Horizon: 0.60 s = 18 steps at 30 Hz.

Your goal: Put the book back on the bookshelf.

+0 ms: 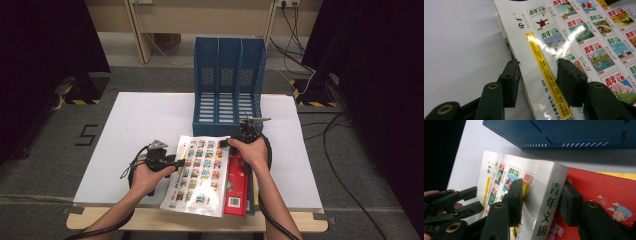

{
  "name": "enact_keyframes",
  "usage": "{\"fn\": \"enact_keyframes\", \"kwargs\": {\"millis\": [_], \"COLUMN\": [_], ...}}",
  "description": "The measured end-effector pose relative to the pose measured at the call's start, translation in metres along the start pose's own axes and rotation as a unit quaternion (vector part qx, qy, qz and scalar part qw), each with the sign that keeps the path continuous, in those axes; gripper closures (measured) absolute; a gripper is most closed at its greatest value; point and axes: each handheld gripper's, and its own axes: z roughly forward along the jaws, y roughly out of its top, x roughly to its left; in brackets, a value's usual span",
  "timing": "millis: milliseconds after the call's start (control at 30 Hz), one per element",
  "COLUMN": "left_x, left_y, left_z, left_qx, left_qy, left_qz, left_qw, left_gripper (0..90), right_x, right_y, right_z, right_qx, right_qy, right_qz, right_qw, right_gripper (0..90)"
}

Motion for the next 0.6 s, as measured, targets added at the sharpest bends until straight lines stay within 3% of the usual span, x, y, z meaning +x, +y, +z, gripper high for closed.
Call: {"fn": "enact_keyframes", "kwargs": {"millis": [133,467,600], "left_x": [0.0006,0.0001,0.0009], "left_y": [-0.0001,-0.0002,-0.0006], "left_z": [-0.0003,-0.0002,-0.0003], "left_qx": [0.001,-0.002,-0.002], "left_qy": [0.0,-0.001,-0.002], "left_qz": [0.0,0.002,-0.002], "left_qw": [1.0,1.0,1.0], "left_gripper": [52.4,53.1,53.0], "right_x": [-0.0027,-0.0002,-0.0002], "right_y": [0.0013,0.0051,0.0054], "right_z": [0.0005,0.0055,0.0067], "right_qx": [0.003,0.016,0.014], "right_qy": [0.012,0.013,0.018], "right_qz": [0.014,0.009,0.008], "right_qw": [0.9998,0.9998,0.9997], "right_gripper": [62.9,55.6,57.7]}}
